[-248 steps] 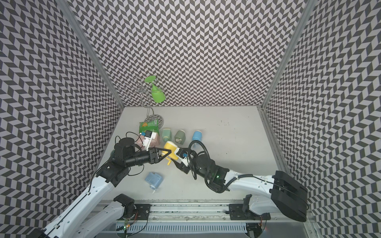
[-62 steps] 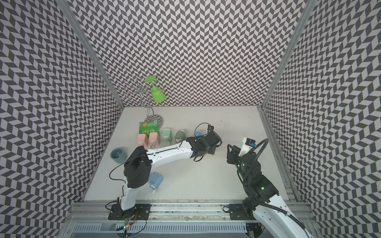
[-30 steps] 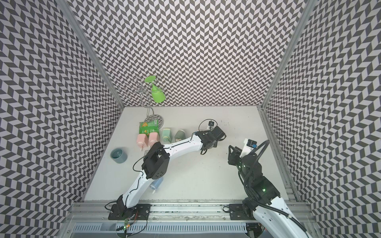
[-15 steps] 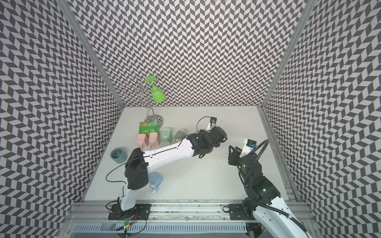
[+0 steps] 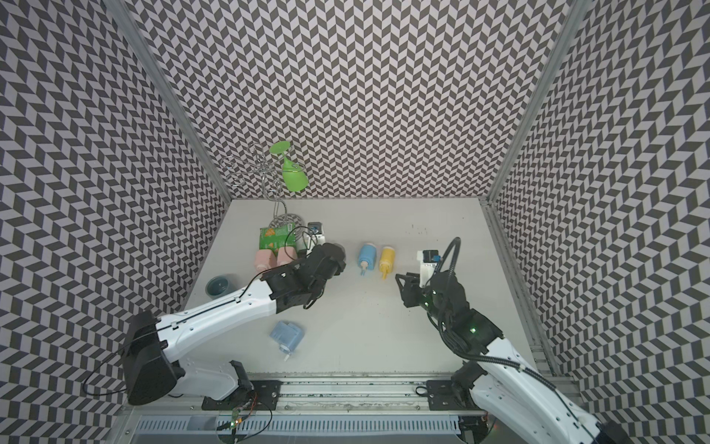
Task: Put the tray back into the pencil sharpener
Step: Place the pencil sharpener at the center of the board, then pick up the container from the center of the board.
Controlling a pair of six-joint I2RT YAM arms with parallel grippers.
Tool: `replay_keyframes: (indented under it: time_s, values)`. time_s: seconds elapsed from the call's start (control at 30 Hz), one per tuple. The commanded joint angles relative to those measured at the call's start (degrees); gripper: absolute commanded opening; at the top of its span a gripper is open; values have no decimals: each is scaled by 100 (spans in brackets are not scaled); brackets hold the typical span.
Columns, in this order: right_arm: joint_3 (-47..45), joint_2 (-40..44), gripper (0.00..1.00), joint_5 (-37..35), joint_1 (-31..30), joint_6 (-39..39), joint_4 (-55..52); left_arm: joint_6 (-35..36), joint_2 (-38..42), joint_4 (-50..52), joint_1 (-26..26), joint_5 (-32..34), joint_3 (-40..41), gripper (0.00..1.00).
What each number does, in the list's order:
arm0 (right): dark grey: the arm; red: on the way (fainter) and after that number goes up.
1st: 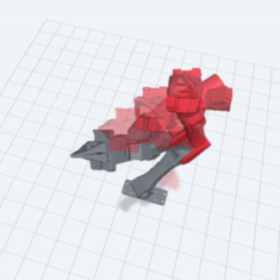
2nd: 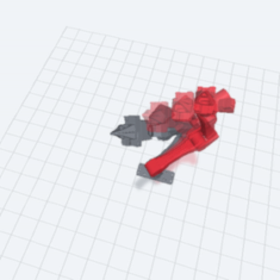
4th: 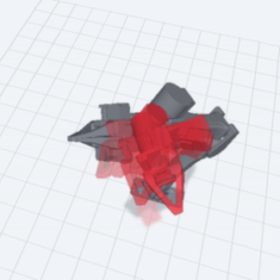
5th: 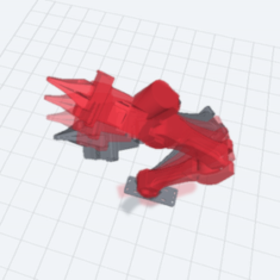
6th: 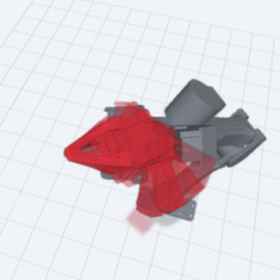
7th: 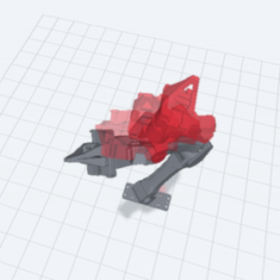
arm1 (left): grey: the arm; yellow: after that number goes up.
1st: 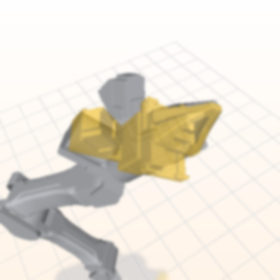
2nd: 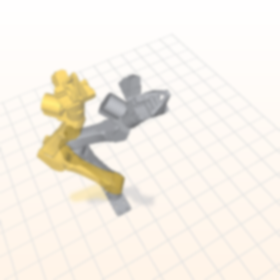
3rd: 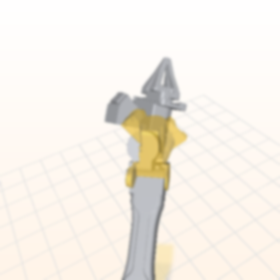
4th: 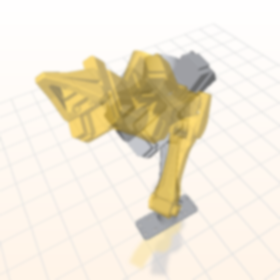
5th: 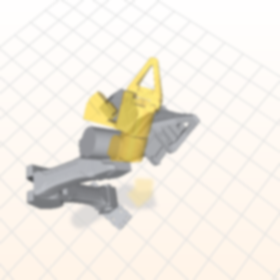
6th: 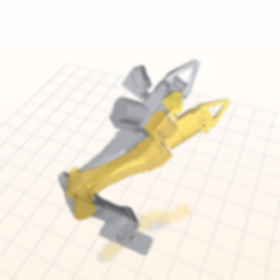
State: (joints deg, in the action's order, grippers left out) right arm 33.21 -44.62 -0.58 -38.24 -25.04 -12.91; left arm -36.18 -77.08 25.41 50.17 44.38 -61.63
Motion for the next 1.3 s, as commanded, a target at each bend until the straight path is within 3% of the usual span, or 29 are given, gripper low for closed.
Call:
replay_keyframes:
  time_s: [0.0, 0.27, 0.53, 0.8, 1.0, 1.27]
  values:
    - [328, -476, 41, -245, -807, 214, 500, -258, 689, -28, -500, -230, 521, 73]
    - [911, -2108, 46, -327, -2090, 473, 916, 89, 2168, -453, -1879, -1101, 1678, 72]
    - [1846, -3728, 47, -441, -2502, 9, 1171, -88, 2783, -6, -3012, -1424, 2188, 73]
    - [3482, -5561, 47, -862, -2658, -694, 1014, -255, 3364, 88, -4672, -2005, 2518, 73]
    - [5350, -7076, 49, -1392, -2685, -1467, -192, -645, 3766, 83, -5030, -1866, 2823, 76]
    - [6743, -8315, 49, -1322, -2698, -1696, -390, -680, 3981, 52, -5063, -1714, 2860, 76]
